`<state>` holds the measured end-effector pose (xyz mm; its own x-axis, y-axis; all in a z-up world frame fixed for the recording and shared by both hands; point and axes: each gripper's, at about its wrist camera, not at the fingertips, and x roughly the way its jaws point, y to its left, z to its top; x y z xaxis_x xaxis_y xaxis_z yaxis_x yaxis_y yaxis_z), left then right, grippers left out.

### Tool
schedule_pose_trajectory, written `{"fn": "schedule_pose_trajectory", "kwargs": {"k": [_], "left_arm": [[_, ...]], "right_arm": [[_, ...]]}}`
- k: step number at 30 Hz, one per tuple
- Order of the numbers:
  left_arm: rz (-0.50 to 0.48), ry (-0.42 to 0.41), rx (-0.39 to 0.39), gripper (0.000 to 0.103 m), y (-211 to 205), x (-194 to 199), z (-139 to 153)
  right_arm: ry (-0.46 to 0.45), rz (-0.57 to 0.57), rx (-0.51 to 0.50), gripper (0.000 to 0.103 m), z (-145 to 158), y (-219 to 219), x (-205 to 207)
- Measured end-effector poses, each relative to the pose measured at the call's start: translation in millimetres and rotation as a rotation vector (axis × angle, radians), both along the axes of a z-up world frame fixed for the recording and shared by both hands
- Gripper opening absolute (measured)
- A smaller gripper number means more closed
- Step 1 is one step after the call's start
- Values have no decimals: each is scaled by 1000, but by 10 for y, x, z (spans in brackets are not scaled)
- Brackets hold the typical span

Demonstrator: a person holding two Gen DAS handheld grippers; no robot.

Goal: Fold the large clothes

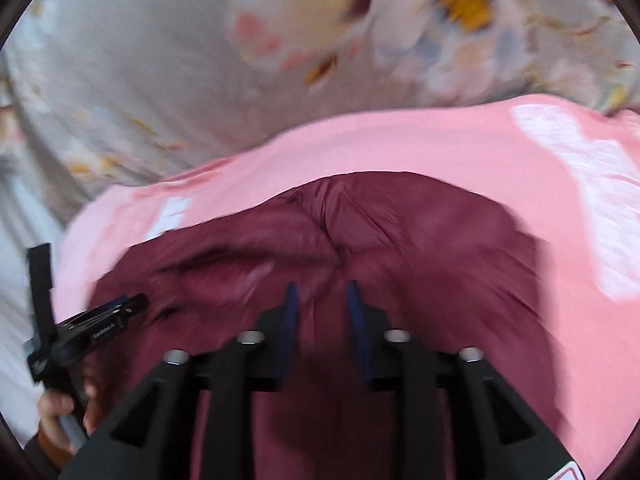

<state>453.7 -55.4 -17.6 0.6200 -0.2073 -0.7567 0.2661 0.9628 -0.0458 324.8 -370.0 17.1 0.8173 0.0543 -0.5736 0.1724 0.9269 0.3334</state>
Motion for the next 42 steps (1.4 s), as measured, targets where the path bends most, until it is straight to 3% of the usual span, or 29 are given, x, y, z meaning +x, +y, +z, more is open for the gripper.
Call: {"fn": "schedule_pose_trajectory", "kwargs": {"k": [2,4,7,8,9,11,13,18,20,21,22,23,24,26,30,37,42], "left_arm": [[-24,-37,-7,72,339,-503,124],[-18,-38,51,74,682,-966,138],[17,30,59,77,1187,-1470,23],[39,80,36,77,1420,-1649,-58],[86,71,-1,77,1618,-1803,-134],[123,169,-101,77,2007,-2114,-339],[141,220,-165,77,2208,-2276,-471],[152,179,-261,76,2308,-2616,-457],[149,178,-288,68,2246,-2637,-472],[156,176,-272,57,2200,-2637,-495],[163,169,-256,52,2134,-2630,-501],[161,164,-256,38,2077,-2649,-496],[154,165,-264,23,2048,-2666,-475],[142,153,-277,12,2031,-2749,-398],[88,116,-320,6,2109,-3016,-130],[-24,47,-430,5,2483,-3948,505],[-60,-79,-501,5,2716,-4528,1142]], "right_arm": [[5,-13,-11,58,5,-56,-565],[47,-33,-32,62,-92,-103,-1261],[102,-67,-38,65,-280,-63,-2031],[112,-78,-31,67,-375,-48,-2273],[135,-89,-15,68,-494,-28,-2541],[160,-110,28,71,-721,-3,-2883],[174,-117,82,72,-917,11,-3056],[78,-162,131,74,-1036,135,-3211],[66,-153,163,74,-1045,167,-3159],[60,-144,170,71,-1036,209,-3122],[60,-128,176,55,-1028,239,-3097],[68,-103,187,30,-1024,281,-3060],[62,-94,195,21,-1009,315,-3060],[18,-82,197,9,-902,368,-3151],[-84,-64,158,4,-581,455,-3506],[-306,-26,49,3,134,726,-4721],[-499,-34,39,3,689,778,-5306]]}}
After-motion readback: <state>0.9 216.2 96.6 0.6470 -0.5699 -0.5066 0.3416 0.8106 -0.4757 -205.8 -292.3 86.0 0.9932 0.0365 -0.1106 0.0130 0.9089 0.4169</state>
